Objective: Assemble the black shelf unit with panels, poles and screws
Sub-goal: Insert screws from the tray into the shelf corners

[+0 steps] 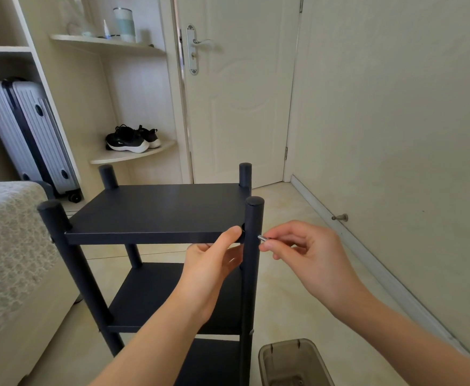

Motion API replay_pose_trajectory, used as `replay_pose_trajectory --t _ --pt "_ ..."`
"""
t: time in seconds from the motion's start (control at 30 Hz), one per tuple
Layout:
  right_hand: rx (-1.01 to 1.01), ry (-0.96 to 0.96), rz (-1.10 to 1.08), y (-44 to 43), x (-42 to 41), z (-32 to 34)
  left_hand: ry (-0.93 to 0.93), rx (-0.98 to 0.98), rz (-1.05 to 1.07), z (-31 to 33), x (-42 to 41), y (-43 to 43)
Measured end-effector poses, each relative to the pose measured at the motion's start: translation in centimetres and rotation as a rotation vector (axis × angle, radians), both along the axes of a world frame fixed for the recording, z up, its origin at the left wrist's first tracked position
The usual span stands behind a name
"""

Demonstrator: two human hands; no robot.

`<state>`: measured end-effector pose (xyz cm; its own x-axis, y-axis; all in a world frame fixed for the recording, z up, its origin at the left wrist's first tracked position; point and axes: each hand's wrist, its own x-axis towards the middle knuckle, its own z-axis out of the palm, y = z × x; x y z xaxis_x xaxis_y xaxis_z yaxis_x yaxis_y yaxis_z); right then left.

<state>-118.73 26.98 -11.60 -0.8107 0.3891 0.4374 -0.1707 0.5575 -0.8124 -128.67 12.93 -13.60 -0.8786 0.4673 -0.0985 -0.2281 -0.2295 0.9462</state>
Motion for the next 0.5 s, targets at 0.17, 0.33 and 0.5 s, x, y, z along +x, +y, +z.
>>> replay_pose_trajectory --t 0.17,0.33,0.5 --pt "-0.012 -0.005 0.03 0.12 0.01 0.14 0.009 0.026 -0.001 0.02 0.01 0.06" --pt "-0.011 -0.005 0.017 0.05 -0.07 0.1 0.014 0.026 0.017 0.04 0.03 0.0" --pt "-0.034 -0.001 0.026 0.07 -0.08 0.1 -0.001 0.034 0.038 0.03 -0.08 0.05"
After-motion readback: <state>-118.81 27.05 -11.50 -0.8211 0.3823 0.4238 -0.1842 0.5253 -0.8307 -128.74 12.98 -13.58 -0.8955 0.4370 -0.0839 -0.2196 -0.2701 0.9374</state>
